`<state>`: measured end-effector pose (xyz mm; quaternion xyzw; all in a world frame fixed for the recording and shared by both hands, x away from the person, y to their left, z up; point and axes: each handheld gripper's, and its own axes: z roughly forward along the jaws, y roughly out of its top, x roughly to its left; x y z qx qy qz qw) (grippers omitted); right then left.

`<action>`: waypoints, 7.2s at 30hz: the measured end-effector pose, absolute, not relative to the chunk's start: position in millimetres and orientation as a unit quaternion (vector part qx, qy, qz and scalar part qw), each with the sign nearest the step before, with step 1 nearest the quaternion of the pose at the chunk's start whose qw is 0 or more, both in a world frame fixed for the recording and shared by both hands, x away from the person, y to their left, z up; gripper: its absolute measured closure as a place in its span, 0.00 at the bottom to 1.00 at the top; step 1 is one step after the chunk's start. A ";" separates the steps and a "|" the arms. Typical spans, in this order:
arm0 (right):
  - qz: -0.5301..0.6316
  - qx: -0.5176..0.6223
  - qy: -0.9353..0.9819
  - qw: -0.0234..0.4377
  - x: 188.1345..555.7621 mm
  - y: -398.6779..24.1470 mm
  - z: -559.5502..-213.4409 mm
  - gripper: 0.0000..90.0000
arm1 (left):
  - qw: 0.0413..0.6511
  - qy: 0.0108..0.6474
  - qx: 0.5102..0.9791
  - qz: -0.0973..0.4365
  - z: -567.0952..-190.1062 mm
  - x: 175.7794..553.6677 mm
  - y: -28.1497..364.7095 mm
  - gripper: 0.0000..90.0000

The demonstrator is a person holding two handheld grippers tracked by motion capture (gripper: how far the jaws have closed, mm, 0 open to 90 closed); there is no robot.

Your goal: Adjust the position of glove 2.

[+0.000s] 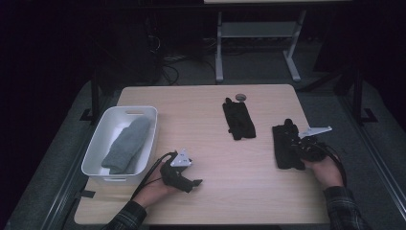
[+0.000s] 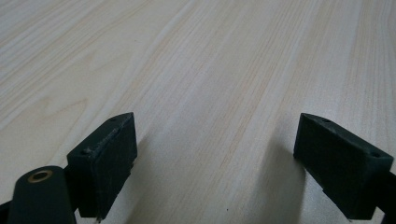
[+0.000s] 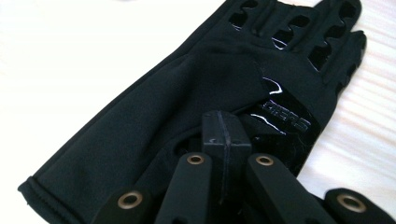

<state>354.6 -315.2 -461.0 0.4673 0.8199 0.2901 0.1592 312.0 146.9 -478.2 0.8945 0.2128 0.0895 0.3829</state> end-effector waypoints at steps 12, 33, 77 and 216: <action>0.290 0.427 0.846 0.131 332.7 -276.4 -457.8 1.00 | 0.383 0.213 0.895 0.089 -478.0 312.0 146.9 0.14; 0.307 0.329 0.890 0.076 297.0 -211.9 -456.3 1.00 | 0.383 0.212 0.895 0.089 -478.2 312.3 146.9 0.14; 0.355 0.397 0.832 0.153 283.0 -266.3 -475.5 0.16 | 0.384 0.234 0.891 0.064 -462.5 327.1 148.1 0.60; 0.390 0.370 0.833 0.132 284.5 -254.3 -457.2 0.78 | 0.361 0.218 0.907 -0.001 -439.6 301.1 147.1 0.99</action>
